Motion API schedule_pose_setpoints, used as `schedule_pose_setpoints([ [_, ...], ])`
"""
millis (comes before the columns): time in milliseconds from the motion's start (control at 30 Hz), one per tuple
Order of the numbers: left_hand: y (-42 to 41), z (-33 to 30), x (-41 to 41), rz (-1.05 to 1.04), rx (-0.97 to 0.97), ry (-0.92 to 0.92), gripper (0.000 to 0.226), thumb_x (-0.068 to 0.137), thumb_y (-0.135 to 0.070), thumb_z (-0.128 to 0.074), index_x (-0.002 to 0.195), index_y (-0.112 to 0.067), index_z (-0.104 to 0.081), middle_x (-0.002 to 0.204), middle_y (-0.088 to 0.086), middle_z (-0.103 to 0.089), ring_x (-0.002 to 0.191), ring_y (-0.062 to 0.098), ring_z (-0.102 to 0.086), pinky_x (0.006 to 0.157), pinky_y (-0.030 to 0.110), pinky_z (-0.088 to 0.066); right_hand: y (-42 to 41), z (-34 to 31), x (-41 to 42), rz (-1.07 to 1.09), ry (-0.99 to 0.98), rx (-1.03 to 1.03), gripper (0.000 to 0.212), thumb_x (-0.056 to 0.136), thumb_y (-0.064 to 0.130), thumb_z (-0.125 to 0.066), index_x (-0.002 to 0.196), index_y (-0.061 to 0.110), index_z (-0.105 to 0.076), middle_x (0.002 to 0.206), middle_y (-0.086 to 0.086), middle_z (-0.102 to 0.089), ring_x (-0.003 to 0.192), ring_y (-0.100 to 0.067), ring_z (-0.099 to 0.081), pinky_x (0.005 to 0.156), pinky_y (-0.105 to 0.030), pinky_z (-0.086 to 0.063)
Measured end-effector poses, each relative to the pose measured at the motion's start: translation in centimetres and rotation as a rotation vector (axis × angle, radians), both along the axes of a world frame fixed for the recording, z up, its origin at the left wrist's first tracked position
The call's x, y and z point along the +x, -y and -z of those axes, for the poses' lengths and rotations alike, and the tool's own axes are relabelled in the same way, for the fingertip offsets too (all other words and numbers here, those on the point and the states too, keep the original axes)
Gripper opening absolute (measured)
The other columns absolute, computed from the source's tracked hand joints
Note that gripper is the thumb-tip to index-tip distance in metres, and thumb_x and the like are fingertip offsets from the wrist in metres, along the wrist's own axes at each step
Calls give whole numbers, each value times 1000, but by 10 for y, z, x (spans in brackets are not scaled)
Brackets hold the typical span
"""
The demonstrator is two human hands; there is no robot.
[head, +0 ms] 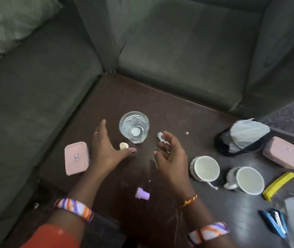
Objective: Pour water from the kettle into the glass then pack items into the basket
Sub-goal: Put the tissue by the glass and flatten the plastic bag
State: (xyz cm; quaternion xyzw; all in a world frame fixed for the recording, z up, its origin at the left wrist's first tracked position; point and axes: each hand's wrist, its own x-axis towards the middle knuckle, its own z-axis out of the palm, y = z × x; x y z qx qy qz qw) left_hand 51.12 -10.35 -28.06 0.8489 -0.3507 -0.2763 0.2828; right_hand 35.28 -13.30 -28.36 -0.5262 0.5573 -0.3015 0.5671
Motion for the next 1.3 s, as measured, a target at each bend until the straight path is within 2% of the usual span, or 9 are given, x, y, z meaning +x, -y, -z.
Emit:
schedule_pose_setpoints([
  [133,21,16,19,252,1,-48,133,46,-26,-90,147,-19,-3,156,6,-15,145,17,-12,113,26,-16,17,11,41,56,44,102,59,82,-16,-44,136,6,-37,133,-7,-48,114,-14,-51,87,-19,-47],
  [300,34,22,15,354,-92,-38,122,46,-27,-90,145,-17,-20,147,7,-34,137,18,-33,109,24,-25,17,14,41,228,-17,15,54,81,-16,-42,129,9,-46,119,-3,-55,109,-17,-56,98,-32,-47],
  [467,42,25,13,322,-110,31,108,48,-21,-89,138,-12,-32,140,11,-37,128,24,-42,104,26,-32,13,16,29,292,-6,13,50,82,-18,-43,125,8,-48,101,14,-56,108,-14,-59,89,-14,-47],
  [633,51,23,12,346,-140,118,92,43,-22,-84,126,-6,-47,127,15,-48,115,29,-52,89,12,-29,21,21,33,220,147,161,54,86,-19,-39,134,5,-41,135,-9,-49,124,-19,-49,94,-18,-44],
  [800,75,0,-4,314,-250,137,93,39,-38,-72,122,-4,-51,123,17,-53,114,27,-53,91,11,-31,40,8,28,169,284,149,55,86,-21,-37,136,1,-38,133,1,-47,116,-5,-46,84,-2,-44],
  [933,107,-15,-27,377,-302,122,93,38,-35,-75,123,-6,-51,124,15,-53,113,25,-54,88,6,-28,62,4,13,263,355,98,57,80,-25,-35,132,-1,-44,129,-12,-57,116,-15,-56,103,-31,-45],
  [1000,122,-16,-40,418,-308,111,93,39,-32,-75,124,-5,-50,124,15,-53,113,24,-54,86,4,-26,72,5,4,332,352,114,55,82,-23,-37,131,-2,-45,128,-14,-58,117,-18,-57,104,-35,-44],
  [1167,143,-4,-76,489,-297,50,89,44,-15,-88,124,-4,-49,124,14,-51,112,24,-53,84,5,-26,78,8,-34,573,209,82,38,84,-16,-43,114,3,-56,106,-10,-62,89,-10,-59,83,-29,-50],
  [1300,151,5,-93,504,-289,27,89,45,-16,-88,124,-4,-49,125,14,-51,112,23,-53,84,5,-26,56,-3,-80,835,-141,-353,40,78,-5,-38,103,19,-56,93,4,-60,83,-6,-59,82,-12,-45],
])
